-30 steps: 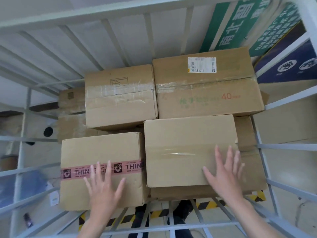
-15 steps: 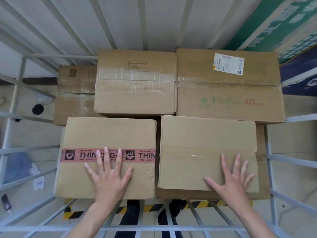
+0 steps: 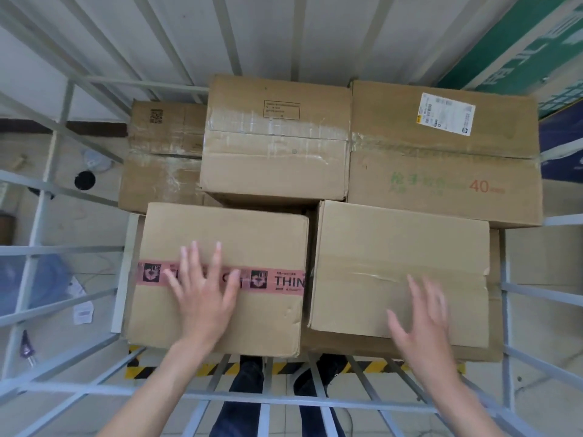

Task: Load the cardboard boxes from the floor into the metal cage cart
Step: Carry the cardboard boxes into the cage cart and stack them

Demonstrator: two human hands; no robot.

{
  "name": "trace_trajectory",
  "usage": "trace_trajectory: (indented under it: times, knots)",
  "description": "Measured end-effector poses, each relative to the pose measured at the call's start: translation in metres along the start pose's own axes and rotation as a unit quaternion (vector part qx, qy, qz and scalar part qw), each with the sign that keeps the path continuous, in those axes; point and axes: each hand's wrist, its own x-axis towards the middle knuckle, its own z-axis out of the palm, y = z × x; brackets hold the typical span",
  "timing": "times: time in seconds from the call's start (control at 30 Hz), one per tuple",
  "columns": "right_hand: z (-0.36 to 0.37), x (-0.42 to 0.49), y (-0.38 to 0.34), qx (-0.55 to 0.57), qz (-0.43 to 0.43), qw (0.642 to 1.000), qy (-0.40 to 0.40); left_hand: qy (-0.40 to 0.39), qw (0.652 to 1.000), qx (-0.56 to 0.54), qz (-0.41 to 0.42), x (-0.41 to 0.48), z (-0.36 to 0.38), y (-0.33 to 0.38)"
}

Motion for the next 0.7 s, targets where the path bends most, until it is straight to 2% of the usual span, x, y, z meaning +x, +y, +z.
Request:
trace_trajectory:
  times: [0.07,0.17,0.23,0.33,0.43,0.5,0.7]
  knots:
    - [0.011,-0.021,-0.053,0.139,-0.012,0.989,-0.045,0.028,0.996,-0.039,-0.079,0.014,-0.019,-0.023]
    - [0.040,-0.035,-0.121,0.311,0.046,0.938,-0.143,0.005,0.978,-0.056,-0.200,0.026,-0.043,-0.075]
    - [0.058,-0.036,-0.152,0.358,0.076,0.916,-0.166,-0.054,0.954,-0.102,-0.277,0.028,-0.054,-0.114]
    - [0.076,-0.037,-0.176,0.363,0.118,0.911,-0.156,-0.120,0.902,-0.223,-0.351,0.026,-0.060,-0.150]
    - [0.083,-0.037,-0.189,0.347,0.165,0.913,-0.137,-0.147,0.895,-0.274,-0.320,0.022,-0.058,-0.152]
    - [0.083,-0.036,-0.192,0.337,0.163,0.918,-0.130,-0.152,0.899,-0.289,-0.292,0.020,-0.059,-0.143]
    - [0.059,-0.032,-0.187,0.376,0.172,0.905,-0.099,-0.081,0.910,-0.318,-0.253,0.035,-0.073,-0.115]
